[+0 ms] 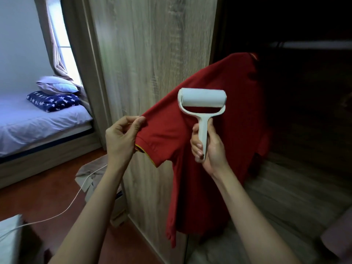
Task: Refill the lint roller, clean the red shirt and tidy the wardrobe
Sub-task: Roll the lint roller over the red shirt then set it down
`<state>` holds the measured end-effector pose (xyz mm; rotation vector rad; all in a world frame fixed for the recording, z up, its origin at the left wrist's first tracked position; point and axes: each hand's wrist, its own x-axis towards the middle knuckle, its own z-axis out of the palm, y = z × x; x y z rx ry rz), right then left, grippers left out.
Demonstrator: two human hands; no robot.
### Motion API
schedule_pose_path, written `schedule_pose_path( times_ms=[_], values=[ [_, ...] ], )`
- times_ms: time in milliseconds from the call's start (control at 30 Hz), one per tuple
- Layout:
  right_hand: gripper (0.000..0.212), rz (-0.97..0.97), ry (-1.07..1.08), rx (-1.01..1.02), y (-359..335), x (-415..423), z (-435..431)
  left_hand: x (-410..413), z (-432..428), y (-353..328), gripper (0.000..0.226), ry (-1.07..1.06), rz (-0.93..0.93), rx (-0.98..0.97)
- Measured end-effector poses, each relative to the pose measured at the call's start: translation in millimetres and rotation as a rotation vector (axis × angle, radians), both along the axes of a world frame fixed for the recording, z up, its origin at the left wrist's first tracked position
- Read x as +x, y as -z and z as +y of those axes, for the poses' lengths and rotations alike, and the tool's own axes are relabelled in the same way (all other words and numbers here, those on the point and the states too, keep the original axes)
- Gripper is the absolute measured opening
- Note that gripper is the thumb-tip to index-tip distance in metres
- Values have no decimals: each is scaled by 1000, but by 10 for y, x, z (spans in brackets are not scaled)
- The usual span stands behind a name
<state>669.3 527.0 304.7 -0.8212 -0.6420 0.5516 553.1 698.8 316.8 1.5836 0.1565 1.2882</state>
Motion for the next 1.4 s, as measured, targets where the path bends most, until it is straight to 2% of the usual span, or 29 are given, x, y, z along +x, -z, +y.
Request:
schedule_pose_path(
  times_ms=[167, 267, 367, 433, 533, 667, 733, 800, 900, 967, 1100, 1267, 1400],
  values=[
    [46, 86, -5, -71, 440, -201, -70, -115, 31, 57, 6, 59, 130, -16],
    [46, 51, -4, -41, 143, -95, -56, -147, 50, 99, 10, 46, 163, -4],
    [46, 32, 5, -16, 0, -31, -60, -155, 74, 111, 15, 18, 172, 113],
    [46, 66, -5, -25, 164, -116, -83, -136, 71, 109, 15, 18, 162, 124],
    [47, 114, -23, -40, 349, -235, -103, -75, 24, 134, 28, -33, 106, 138],
    [47, 60, -29, 6, 35, -151, -90, -24, -52, 138, 24, -135, 20, 114],
    [46, 59, -34, 9, 26, -142, -86, -50, -54, 109, 17, -67, -10, 71],
    [45, 94, -40, -12, 225, -211, -101, -103, -38, 88, 20, 55, -5, 42],
    [45, 147, -47, -8, 432, -302, -112, -185, 9, 74, 25, 143, 33, 121],
    [46, 114, -41, 16, 248, -241, -102, -229, 12, 60, 24, 175, 69, 170],
    [46, 27, -25, 64, -159, -89, -75, -283, 61, 19, 21, 211, 157, 112],
    [45, 114, 16, -32, 422, -281, -124, -340, 76, -29, 35, 285, 259, 66],
    [46, 69, 12, 6, 69, -96, -120, -375, 92, -18, 48, 339, 318, 75]
  ],
)
